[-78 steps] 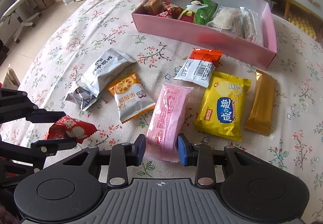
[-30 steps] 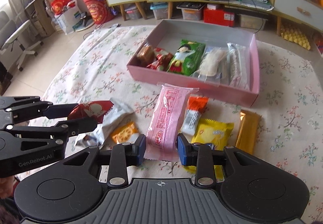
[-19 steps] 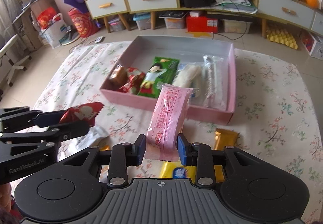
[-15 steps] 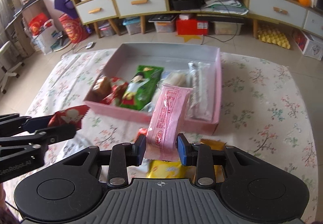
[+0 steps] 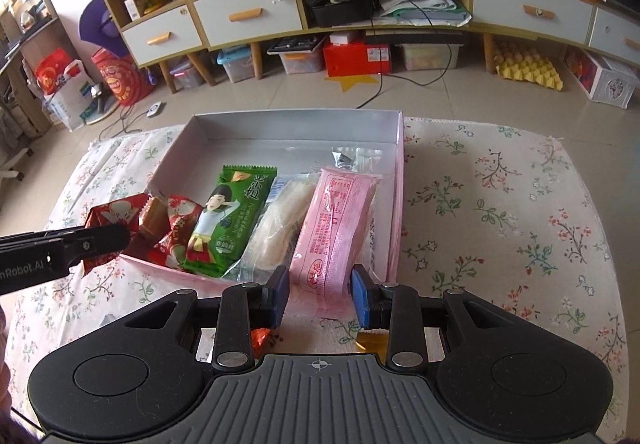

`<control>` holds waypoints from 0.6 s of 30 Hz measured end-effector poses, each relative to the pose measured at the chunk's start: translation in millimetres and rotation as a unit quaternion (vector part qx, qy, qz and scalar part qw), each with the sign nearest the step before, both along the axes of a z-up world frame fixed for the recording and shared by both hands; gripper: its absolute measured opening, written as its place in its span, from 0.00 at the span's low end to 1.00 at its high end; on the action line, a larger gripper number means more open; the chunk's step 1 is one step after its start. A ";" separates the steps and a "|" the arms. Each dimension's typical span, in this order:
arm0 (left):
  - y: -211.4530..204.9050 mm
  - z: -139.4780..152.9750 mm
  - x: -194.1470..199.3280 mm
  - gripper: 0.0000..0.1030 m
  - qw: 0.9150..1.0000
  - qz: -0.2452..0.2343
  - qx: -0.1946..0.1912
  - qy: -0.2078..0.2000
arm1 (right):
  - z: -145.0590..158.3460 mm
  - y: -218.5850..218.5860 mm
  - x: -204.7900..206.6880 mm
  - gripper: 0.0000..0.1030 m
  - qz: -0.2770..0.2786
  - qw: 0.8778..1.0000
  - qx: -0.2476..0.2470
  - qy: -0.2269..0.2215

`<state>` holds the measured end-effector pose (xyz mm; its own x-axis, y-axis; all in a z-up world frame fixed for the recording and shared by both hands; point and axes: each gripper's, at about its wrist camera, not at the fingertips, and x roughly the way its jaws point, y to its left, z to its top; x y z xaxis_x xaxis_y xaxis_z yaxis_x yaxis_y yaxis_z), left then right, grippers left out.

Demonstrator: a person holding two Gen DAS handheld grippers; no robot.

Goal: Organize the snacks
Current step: 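Carry the red candy and pink pack into the pink box, then open both grippers to release the snacks in the box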

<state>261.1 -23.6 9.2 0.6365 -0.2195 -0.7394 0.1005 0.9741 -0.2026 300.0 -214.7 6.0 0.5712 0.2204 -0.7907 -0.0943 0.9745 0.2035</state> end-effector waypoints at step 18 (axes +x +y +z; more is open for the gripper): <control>-0.7 -17.2 23.6 0.34 1.000 0.010 -0.008 0.026 | -22.1 7.3 25.9 0.31 0.014 1.000 -0.003 0.013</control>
